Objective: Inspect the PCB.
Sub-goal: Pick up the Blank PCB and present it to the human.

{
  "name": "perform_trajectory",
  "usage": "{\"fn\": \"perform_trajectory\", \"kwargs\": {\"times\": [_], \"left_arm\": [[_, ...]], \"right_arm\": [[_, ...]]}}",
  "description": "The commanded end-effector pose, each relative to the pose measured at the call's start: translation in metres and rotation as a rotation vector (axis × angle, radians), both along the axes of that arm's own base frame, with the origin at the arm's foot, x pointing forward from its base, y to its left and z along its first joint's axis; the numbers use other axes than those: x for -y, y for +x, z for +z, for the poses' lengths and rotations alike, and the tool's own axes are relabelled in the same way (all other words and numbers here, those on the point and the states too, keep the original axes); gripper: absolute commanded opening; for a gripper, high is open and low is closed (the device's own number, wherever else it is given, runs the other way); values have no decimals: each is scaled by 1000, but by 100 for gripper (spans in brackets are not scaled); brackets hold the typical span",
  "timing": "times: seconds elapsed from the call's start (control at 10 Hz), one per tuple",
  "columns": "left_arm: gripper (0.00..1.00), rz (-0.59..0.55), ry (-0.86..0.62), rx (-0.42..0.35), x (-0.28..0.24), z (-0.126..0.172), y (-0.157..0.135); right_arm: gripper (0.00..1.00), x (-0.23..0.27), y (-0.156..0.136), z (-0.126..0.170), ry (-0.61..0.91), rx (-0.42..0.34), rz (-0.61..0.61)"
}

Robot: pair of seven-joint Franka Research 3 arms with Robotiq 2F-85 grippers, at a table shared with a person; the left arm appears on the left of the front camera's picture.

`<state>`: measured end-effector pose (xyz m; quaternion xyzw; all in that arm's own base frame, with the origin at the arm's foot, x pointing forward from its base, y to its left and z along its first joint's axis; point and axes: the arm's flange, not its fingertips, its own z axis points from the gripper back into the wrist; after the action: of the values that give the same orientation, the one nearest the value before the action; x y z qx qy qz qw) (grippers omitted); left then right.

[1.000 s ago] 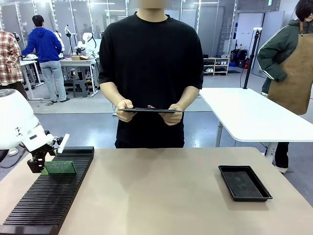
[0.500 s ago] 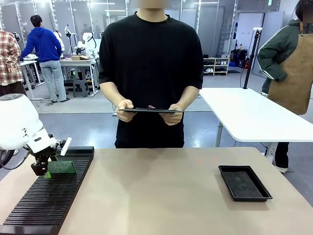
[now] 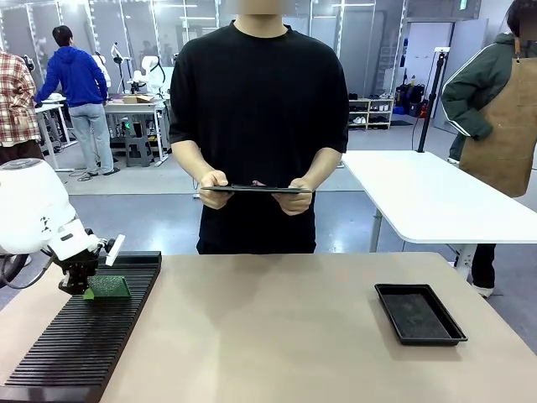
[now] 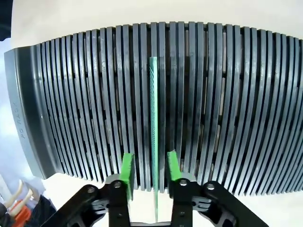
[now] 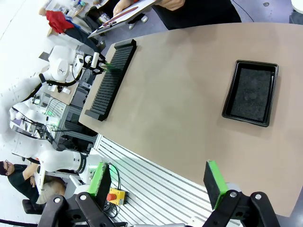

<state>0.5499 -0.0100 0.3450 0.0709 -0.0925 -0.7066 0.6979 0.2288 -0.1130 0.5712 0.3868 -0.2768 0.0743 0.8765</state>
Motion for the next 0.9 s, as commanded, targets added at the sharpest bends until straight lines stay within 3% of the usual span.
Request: {"fn": "perform_trajectory", "kwargs": {"times": [0.0,0.4,0.7,0.8], "left_arm": [[0,1,-1,-22,-4,3,4],[0,-1,-1,-26,1,22,-7],[2,19,-36,27,7,87,-40],[2,37,-89,4,8,103,-49]], "right_arm": [[100,0,-1,1,2,18,12],[100,0,-1,1,2,18,12],[100,0,-1,1,2,18,12],[100,0,-1,1,2,18,12]]}}
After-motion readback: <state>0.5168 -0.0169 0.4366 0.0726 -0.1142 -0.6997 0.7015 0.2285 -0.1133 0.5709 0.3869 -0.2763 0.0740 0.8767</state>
